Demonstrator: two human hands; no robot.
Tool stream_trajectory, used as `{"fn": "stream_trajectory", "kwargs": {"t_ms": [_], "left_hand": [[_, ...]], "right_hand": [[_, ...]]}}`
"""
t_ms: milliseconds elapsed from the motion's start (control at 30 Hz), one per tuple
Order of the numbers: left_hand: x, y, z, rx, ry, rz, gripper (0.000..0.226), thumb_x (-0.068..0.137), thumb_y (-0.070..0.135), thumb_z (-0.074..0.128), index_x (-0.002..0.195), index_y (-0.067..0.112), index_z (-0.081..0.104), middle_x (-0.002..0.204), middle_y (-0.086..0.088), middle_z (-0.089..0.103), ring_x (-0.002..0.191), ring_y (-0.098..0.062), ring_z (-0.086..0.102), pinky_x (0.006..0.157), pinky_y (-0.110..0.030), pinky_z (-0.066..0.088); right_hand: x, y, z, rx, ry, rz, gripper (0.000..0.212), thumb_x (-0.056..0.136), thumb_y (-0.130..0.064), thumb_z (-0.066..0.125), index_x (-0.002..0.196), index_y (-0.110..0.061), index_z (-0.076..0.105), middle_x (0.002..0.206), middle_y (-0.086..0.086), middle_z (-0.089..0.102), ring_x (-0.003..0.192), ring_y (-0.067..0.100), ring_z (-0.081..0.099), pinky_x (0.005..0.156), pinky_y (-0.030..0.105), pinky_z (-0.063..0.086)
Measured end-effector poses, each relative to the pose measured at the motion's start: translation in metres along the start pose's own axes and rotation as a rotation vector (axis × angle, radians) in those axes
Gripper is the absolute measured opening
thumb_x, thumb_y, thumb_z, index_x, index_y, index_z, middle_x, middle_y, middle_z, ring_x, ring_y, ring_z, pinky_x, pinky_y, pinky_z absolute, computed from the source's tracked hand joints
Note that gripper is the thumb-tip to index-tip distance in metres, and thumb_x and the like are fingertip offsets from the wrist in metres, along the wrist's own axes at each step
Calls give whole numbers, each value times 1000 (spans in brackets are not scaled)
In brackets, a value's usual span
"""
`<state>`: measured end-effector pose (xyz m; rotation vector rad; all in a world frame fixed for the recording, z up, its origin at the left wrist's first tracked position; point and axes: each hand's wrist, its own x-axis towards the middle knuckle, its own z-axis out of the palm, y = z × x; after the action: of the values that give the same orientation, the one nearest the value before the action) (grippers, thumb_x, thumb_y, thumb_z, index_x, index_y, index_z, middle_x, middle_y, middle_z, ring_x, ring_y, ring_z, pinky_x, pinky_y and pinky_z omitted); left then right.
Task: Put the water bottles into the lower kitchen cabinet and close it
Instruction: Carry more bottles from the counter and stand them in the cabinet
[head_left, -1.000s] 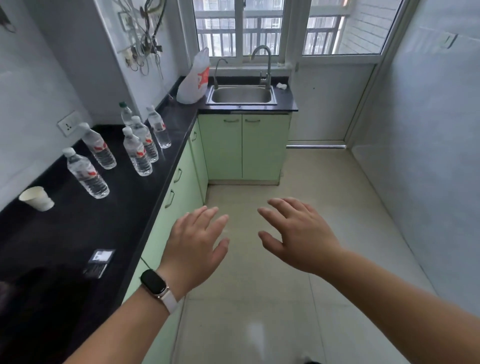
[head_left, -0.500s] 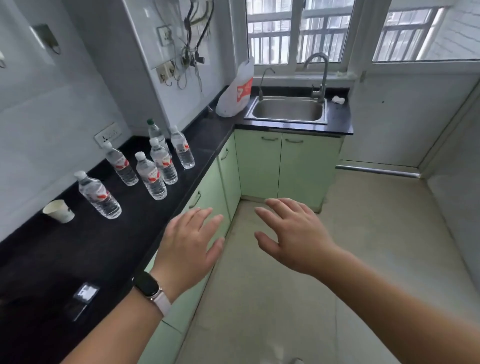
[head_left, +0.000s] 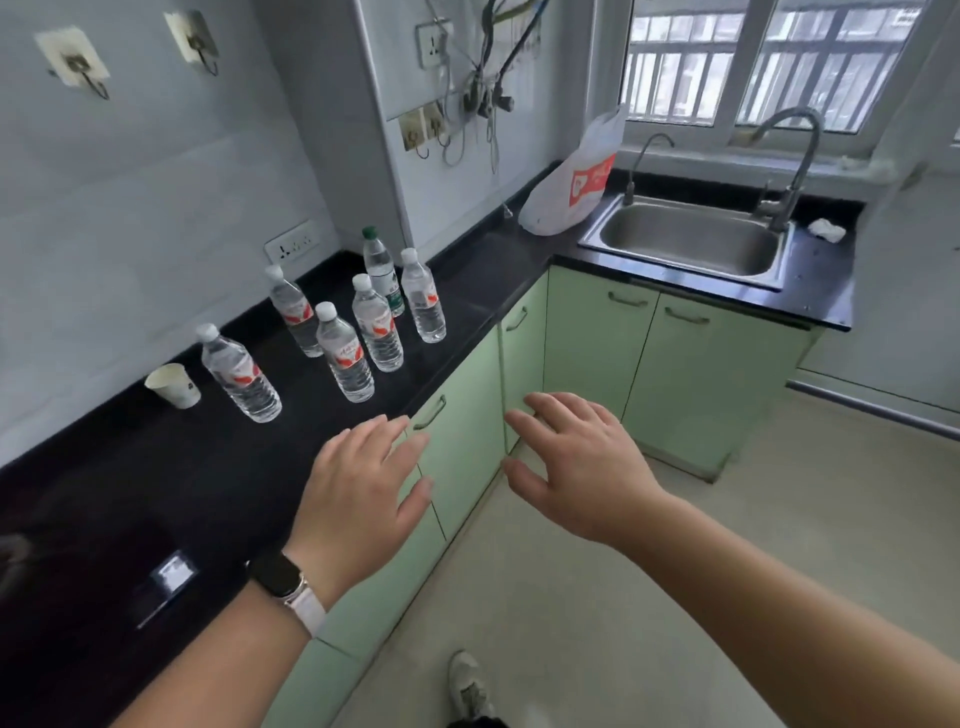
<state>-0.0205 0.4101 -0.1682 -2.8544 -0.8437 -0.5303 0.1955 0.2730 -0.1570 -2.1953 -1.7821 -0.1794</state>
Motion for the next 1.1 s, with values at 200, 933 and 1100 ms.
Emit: {"fn": "stream_trajectory", "kwargs": {"t_ms": [200,933,1100], "left_hand": [[49,-49,38,-47,16,-20,45,90,40,51,123,15,68,126,-10,66,120,-34,60,97,-52,48],[125,-203,123,-78,-130,-358,49,87,43,48,121,16,70,124,-8,68,116,-33,63,92,-48,51],[141,-215,139,-66,-154,-520,50,87,43,47,121,14,70,122,-8,69,115,-31,63,93,-46,52]], "right_hand": [[70,5,26,-45,-64,-15,55,92,-56,41,133,-24,57,132,4,60,123,30,54,103,43,41],[298,-15,133,81,-215,-85,54,92,-56,48,137,-27,51,134,-4,55,124,25,50,100,40,42],[342,1,164,199,-262,-109,53,92,-53,52,138,-26,49,136,-6,52,125,22,49,99,38,42]]}}
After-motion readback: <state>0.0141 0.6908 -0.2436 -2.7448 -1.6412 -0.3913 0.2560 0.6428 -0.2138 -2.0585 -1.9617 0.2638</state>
